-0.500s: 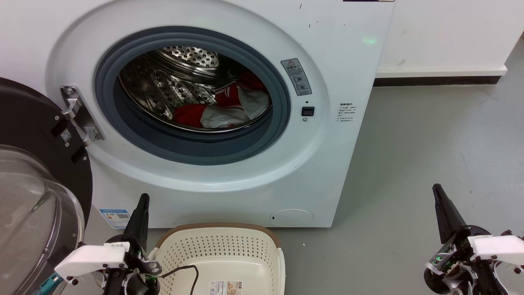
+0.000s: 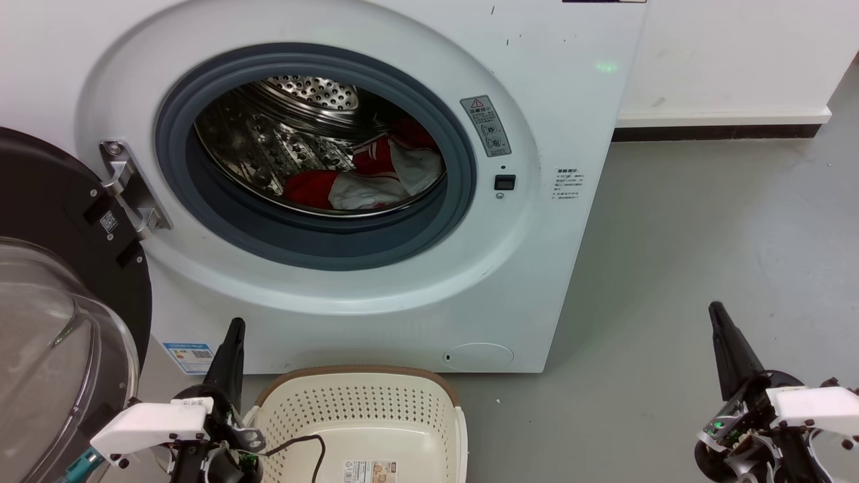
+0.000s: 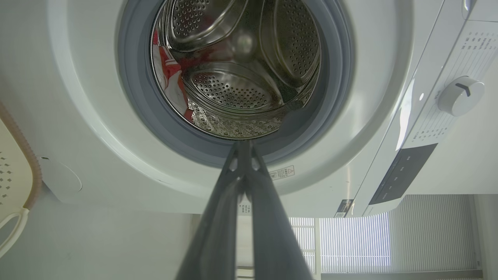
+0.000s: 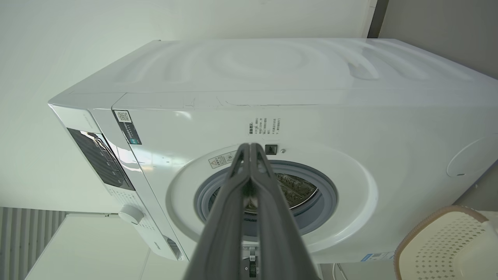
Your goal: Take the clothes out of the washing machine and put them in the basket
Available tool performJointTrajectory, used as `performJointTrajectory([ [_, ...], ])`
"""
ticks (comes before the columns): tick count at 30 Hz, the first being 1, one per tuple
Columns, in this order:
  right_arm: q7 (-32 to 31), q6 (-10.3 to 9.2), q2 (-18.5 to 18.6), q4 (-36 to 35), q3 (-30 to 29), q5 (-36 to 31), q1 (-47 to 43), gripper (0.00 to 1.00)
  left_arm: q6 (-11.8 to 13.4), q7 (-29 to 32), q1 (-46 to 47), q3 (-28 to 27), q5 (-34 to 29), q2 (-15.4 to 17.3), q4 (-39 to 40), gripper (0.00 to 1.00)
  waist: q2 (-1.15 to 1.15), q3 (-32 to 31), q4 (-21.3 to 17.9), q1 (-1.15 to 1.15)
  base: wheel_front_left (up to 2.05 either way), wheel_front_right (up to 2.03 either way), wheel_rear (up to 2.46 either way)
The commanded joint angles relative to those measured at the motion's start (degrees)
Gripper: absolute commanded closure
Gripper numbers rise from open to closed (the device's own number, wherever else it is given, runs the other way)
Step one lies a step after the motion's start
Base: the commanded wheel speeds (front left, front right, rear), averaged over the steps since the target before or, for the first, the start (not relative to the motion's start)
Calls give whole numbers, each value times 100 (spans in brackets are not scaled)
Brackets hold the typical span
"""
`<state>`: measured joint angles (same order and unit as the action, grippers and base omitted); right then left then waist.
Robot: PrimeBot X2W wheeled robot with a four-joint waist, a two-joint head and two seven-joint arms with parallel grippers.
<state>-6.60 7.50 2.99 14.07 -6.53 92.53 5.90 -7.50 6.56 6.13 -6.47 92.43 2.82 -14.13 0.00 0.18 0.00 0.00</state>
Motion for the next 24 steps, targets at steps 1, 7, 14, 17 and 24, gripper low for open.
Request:
performJointTrajectory([
  [1,2,0,0,0,0,-1,0,0,0,-2,0,0,-2,0,1,0,0,0,0,0,0,0,0],
  [7,72,-1,-8,142,32,-36,-156,0,2,-74,-154,26,-47,-21,-104,0,0,2,1,0,0,0,0],
  [14,277,-1,-7,48,30,-477,-206,0,6,-278,-193,-34,-563,-18,93,0,0,9,4,0,0,0,0],
  [17,360,-1,-7,-50,22,-790,-226,0,48,-361,-202,-26,-905,-16,218,0,0,15,4,0,0,0,0],
  [24,542,-1,-6,-364,47,-1661,-283,0,219,-543,-256,68,-1714,-13,500,0,0,29,5,0,0,0,0],
])
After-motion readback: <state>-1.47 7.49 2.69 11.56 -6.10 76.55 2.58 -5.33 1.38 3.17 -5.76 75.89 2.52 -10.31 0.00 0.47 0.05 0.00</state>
